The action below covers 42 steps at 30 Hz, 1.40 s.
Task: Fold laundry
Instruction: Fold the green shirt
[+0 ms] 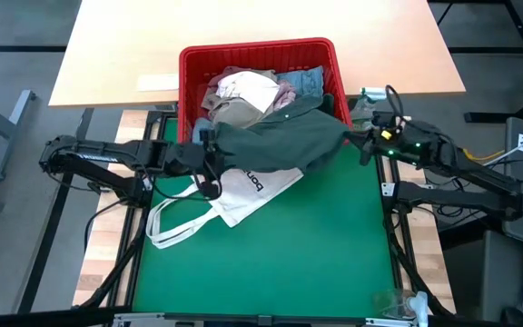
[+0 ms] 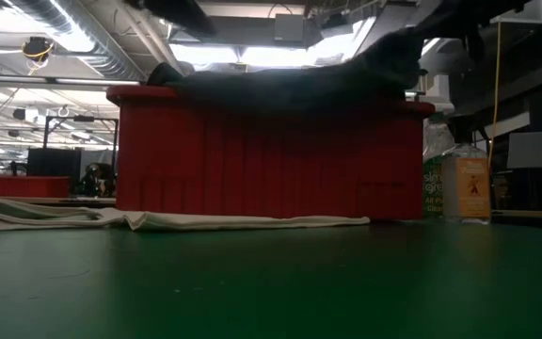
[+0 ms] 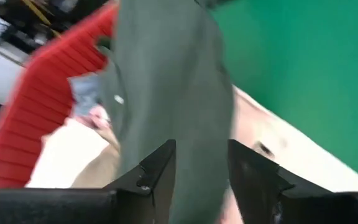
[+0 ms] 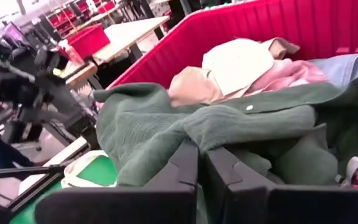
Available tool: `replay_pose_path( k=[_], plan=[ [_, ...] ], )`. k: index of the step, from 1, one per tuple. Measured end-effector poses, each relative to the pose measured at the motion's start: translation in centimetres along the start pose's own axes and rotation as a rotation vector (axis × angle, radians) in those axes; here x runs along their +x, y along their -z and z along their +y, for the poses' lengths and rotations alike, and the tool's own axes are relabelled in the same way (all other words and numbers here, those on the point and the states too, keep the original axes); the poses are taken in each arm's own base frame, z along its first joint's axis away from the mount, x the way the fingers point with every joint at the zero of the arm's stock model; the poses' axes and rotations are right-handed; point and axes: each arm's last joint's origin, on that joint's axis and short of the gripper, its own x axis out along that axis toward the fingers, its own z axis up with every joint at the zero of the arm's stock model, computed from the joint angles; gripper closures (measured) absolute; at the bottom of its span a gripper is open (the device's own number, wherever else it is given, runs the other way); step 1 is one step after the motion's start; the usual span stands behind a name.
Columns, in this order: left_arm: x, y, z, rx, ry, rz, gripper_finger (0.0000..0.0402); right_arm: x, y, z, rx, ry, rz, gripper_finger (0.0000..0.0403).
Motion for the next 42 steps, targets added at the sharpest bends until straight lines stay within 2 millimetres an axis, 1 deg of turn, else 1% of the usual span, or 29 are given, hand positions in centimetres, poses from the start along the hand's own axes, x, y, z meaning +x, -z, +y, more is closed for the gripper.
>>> replay_pose_path(
  k=[4, 8, 11, 14, 20, 25, 29, 31, 33, 38, 39, 42],
  plan=[
    [-0.2, 0.8, -0.9, 0.014, 0.047, 0.082, 0.0264, -0.5, -0.1, -0.1, 0.003, 0.004, -0.024, 0.0399],
    [-0.2, 1.4, -1.3, 0.037, 0.066, 0.155, 0.0264, -0.6, -0.1, -0.1, 0.003, 0.003, -0.026, 0.0400],
    [-0.1, 1.6, -1.2, 0.043, 0.053, 0.173, 0.0264, -0.5, -0.1, -0.1, 0.003, 0.003, -0.026, 0.0399],
    [0.2, 1.9, -1.1, 0.060, 0.004, 0.220, 0.0264, -0.5, -0.1, -0.1, 0.003, 0.002, -0.026, 0.0401],
    [1.5, 2.4, -1.4, 0.095, -0.002, 0.306, 0.0264, -0.5, -0.1, -0.1, 0.003, 0.002, -0.026, 0.0399],
    [3.0, 2.5, -1.9, 0.183, -0.067, 0.377, 0.0264, -0.6, -0.1, 0.0, 0.003, 0.002, -0.026, 0.0398],
    [4.2, 2.6, -2.3, 0.207, -0.102, 0.420, 0.0269, -0.6, -0.1, 0.0, 0.003, 0.001, -0.026, 0.0398],
    [4.5, 2.6, -2.5, 0.220, -0.113, 0.427, 0.0281, -0.5, -0.1, 0.0, 0.003, 0.001, -0.026, 0.0398],
    [4.4, 2.5, -2.6, 0.229, -0.122, 0.424, 0.0304, -0.5, -0.1, 0.0, 0.003, 0.001, -0.026, 0.0398],
    [3.7, 2.2, -2.8, 0.222, -0.140, 0.392, 0.0384, -0.5, -0.1, 0.0, 0.003, -0.002, -0.024, 0.0398],
    [3.5, 2.1, -2.8, 0.210, -0.151, 0.386, 0.0392, -0.5, -0.1, 0.0, 0.003, -0.007, -0.022, 0.0398],
    [3.1, 2.0, -2.7, 0.178, -0.174, 0.373, 0.0393, -0.5, -0.1, 0.0, 0.003, -0.031, -0.010, 0.0398]
  ],
)
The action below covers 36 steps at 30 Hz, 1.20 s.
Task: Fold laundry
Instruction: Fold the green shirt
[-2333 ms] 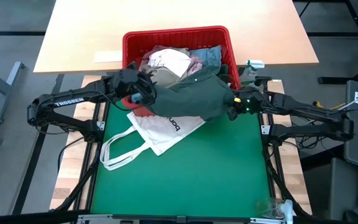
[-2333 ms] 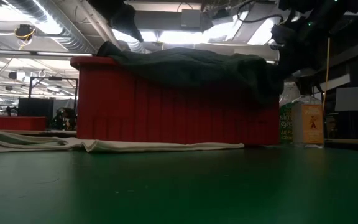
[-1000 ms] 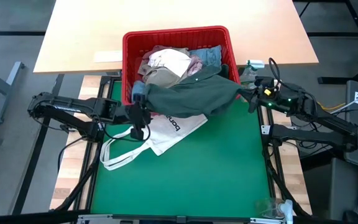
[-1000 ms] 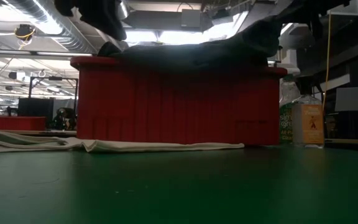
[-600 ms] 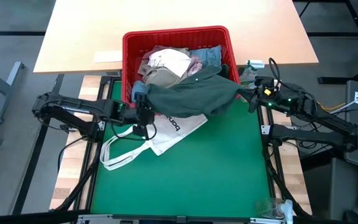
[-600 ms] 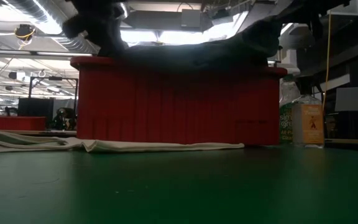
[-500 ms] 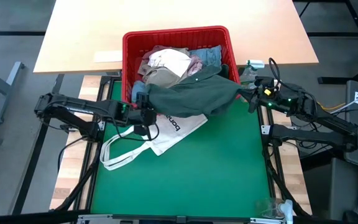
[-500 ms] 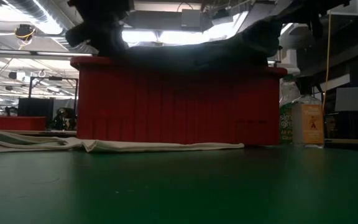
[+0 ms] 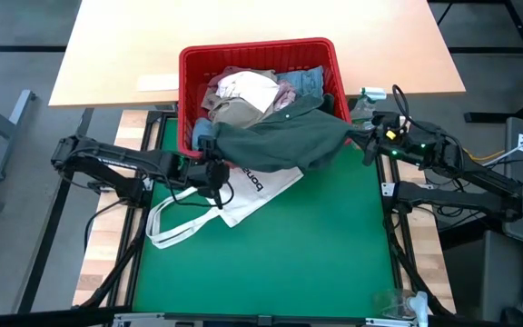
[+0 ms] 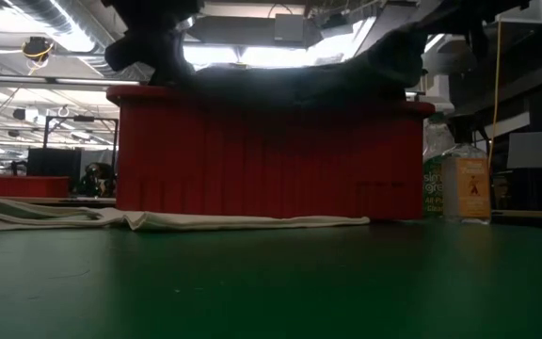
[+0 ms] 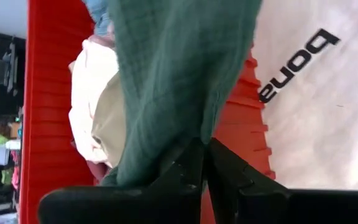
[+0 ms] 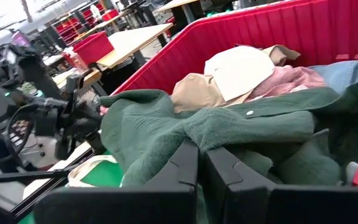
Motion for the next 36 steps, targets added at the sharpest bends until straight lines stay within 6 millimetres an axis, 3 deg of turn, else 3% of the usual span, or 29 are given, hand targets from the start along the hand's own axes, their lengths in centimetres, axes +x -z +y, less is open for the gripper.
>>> replay_pose_path(
  k=[10, 19, 28, 36],
  plan=[
    [-3.0, 0.3, -0.3, -0.112, 0.023, -0.106, 0.0399, -0.1, 0.5, 0.5, 0.082, -0.178, 0.134, 0.0398],
    [-6.0, 0.8, -3.2, -0.163, 0.223, -0.159, 0.0401, -0.7, 1.5, 0.5, 0.274, -0.288, 0.337, 0.0398],
    [-8.2, 1.1, -6.0, -0.322, 0.444, -0.136, 0.0401, -2.0, 4.4, -1.2, 0.385, -0.054, 0.647, 0.0398],
    [-8.4, 0.3, -9.5, -0.396, 0.488, -0.070, 0.0401, -2.0, 5.1, -1.5, 0.399, 0.000, 0.728, 0.0398]
  ],
)
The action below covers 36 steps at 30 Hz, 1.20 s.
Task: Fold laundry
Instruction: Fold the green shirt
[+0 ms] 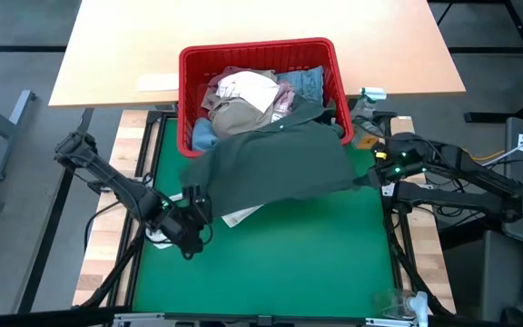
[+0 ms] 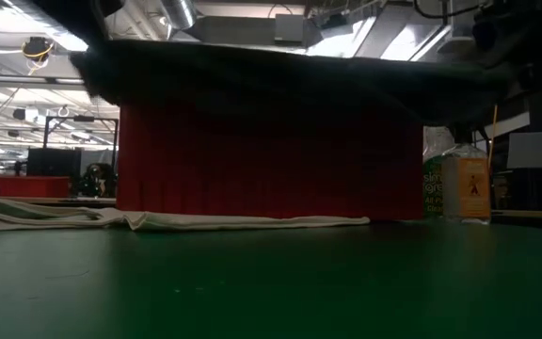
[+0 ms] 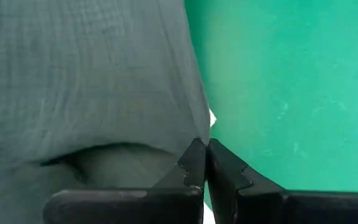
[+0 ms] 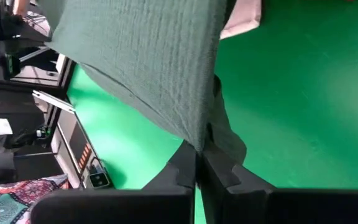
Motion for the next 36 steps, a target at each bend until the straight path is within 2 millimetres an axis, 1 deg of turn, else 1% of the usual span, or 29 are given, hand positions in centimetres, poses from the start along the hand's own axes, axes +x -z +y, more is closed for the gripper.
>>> replay_pose_path(
  k=[5, 11, 16, 20, 26, 31, 36],
  plan=[
    [0.9, 0.3, -1.7, -0.039, 0.013, 0.006, 0.0401, 0.1, 0.2, -0.1, 0.010, -0.005, 0.040, 0.0398],
    [1.3, 0.3, -3.0, -0.074, 0.045, -0.011, 0.0401, 0.1, 0.4, 0.0, 0.017, -0.004, 0.066, 0.0398],
    [1.1, 0.5, -3.4, -0.068, 0.069, -0.011, 0.0401, 0.6, 0.8, 1.0, 0.004, -0.061, 0.121, 0.0398],
    [1.0, 0.6, -3.6, -0.081, 0.104, 0.015, 0.0401, 0.9, 1.5, 2.1, -0.025, -0.084, 0.113, 0.0398],
    [0.6, 1.0, -4.2, -0.112, 0.149, 0.037, 0.0401, 2.5, 3.2, 3.4, -0.046, -0.017, 0.181, 0.0398],
    [0.3, 1.1, -4.8, -0.152, 0.189, 0.035, 0.0401, 4.1, 5.2, 4.4, -0.060, 0.057, 0.280, 0.0398],
    [0.1, 1.0, -5.6, -0.168, 0.239, -0.002, 0.0401, 4.8, 7.4, 5.1, -0.045, 0.105, 0.372, 0.0398]
  ],
)
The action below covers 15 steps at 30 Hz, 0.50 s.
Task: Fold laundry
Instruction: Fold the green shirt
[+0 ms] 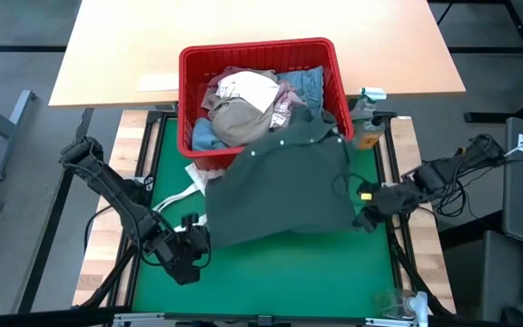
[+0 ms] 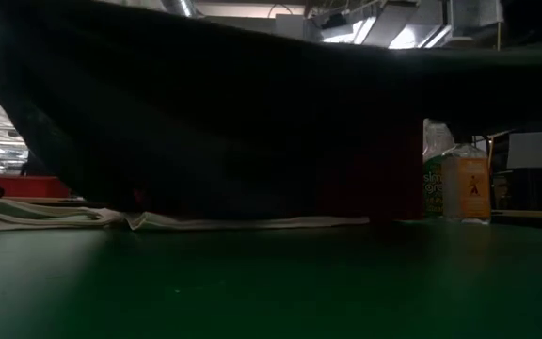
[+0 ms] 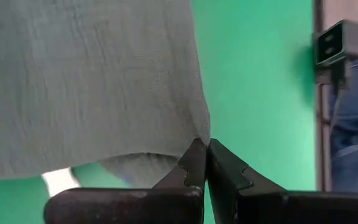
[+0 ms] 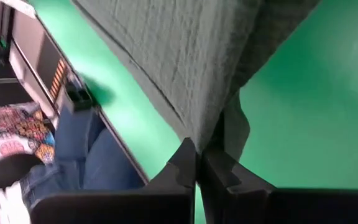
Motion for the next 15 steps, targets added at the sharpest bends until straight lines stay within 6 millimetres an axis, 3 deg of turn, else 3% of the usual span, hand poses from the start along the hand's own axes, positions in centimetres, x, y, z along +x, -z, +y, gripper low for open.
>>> replay_pose_path(
  k=[9, 15],
  plan=[
    [2.7, 0.5, -2.3, -0.004, 0.077, 0.006, 0.0401, 1.5, 3.8, 0.9, 0.071, 0.070, 0.233, 0.0398],
    [4.7, 0.8, -3.7, -0.013, 0.163, 0.051, 0.0401, 2.4, 5.8, 2.1, 0.039, 0.014, 0.324, 0.0398]
  ],
)
